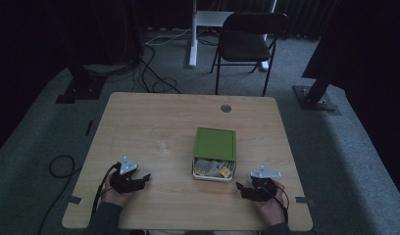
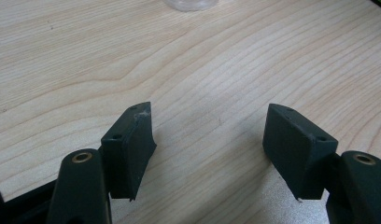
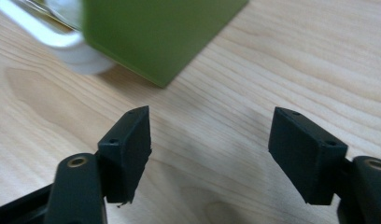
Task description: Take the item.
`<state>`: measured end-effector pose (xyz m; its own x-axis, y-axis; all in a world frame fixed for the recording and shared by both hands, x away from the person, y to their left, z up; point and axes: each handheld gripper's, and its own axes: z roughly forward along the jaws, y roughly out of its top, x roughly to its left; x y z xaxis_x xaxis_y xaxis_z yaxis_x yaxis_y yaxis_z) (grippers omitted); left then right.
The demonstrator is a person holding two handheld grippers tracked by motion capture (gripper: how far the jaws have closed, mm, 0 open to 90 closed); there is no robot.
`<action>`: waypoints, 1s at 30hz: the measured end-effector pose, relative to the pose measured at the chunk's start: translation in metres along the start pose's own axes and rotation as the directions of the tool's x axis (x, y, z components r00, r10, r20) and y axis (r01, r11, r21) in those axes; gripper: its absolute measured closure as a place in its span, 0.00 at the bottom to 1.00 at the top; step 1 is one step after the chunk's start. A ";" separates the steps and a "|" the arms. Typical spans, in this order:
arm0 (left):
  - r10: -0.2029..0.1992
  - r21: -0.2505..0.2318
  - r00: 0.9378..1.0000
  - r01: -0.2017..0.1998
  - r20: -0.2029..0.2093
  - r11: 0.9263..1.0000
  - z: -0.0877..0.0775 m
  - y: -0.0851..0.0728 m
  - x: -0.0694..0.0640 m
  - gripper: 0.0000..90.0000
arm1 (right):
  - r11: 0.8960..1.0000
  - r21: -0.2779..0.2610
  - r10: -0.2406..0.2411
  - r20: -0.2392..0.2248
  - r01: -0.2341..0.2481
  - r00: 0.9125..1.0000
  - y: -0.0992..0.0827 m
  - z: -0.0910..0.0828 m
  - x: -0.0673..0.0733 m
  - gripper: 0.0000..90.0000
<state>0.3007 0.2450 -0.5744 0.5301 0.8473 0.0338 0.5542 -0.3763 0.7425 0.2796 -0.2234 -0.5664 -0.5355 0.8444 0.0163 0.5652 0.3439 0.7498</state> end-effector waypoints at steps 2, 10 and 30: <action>0.000 0.000 1.000 0.000 0.000 1.000 0.000 0.000 0.000 0.38 | 1.000 -0.016 -0.006 -0.006 0.006 1.000 0.001 -0.004 0.003 0.36; -0.001 -0.001 1.000 0.001 0.000 1.000 0.000 0.000 0.000 0.38 | 0.998 -0.043 -0.038 -0.044 0.036 0.998 0.004 -0.013 0.012 0.46; 0.000 -0.001 1.000 0.000 0.000 1.000 0.000 0.000 0.000 0.38 | 0.989 -0.103 -0.117 -0.105 0.106 0.988 0.012 -0.026 0.035 0.54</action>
<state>0.3010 0.2449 -0.5744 0.5297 0.8475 0.0340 0.5539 -0.3760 0.7429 0.2517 -0.2000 -0.5394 -0.6604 0.7509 -0.0021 0.4378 0.3873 0.8114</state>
